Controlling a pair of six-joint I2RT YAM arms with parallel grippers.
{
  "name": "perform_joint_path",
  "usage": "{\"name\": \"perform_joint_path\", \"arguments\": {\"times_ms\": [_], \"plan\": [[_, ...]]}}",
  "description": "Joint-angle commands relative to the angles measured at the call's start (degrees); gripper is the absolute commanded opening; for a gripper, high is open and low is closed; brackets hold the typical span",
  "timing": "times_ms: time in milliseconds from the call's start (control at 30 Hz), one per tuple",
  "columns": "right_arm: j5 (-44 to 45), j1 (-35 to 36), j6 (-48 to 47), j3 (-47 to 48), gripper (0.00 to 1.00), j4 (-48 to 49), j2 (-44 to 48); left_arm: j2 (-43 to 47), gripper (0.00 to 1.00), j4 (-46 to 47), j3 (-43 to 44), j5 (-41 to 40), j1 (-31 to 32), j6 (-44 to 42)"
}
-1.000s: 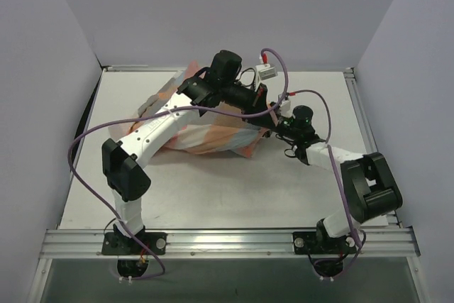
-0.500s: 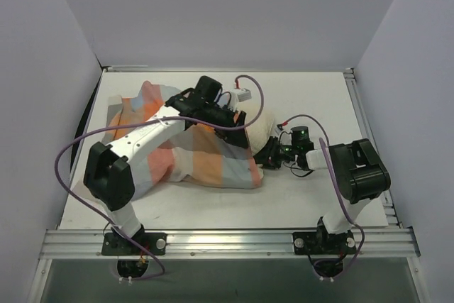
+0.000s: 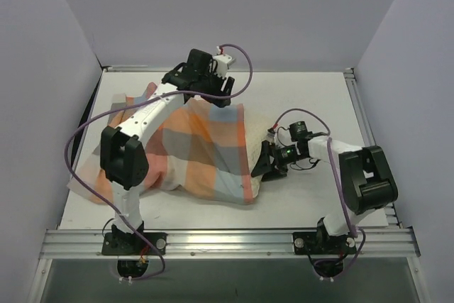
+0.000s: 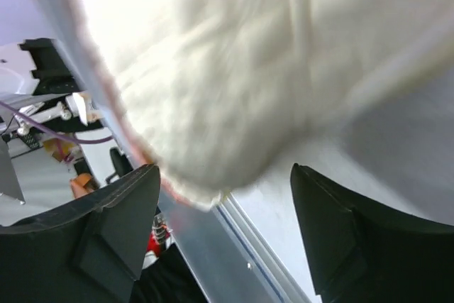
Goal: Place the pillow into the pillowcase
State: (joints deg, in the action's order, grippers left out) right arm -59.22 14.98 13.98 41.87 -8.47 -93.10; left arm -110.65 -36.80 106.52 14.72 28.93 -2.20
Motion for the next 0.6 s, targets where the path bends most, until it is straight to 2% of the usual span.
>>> {"name": "perform_joint_path", "arguments": {"times_ms": [0, 100, 167, 333, 500, 567], "plan": [[0.7, -8.2, -14.5, 6.6, 0.76, -23.6, 8.7, -8.0, 0.7, 0.1, 8.4, -3.2, 1.0, -0.4], [3.2, -14.0, -14.8, 12.6, 0.79, -25.2, 11.2, -13.0, 0.72, 0.1, 14.2, -3.6, 2.5, -0.7], [6.8, -17.3, -10.0, 15.5, 0.8, -20.6, 10.1, -15.1, 0.72, 0.1, 15.9, -4.4, 4.3, -1.3], [9.8, -17.4, 1.6, 19.9, 0.78, -7.9, -2.2, -21.6, 0.72, 0.0, 20.0, -5.5, 5.3, -0.9], [7.4, -15.9, 13.9, 21.0, 0.79, 3.6, -12.9, -26.3, 0.72, -1.3, 22.1, -8.5, 5.3, -0.4], [6.2, -15.3, 16.7, 20.6, 0.78, 6.8, -14.7, -27.5, 0.69, -2.2, 23.5, -10.6, 5.3, -0.7]]}}
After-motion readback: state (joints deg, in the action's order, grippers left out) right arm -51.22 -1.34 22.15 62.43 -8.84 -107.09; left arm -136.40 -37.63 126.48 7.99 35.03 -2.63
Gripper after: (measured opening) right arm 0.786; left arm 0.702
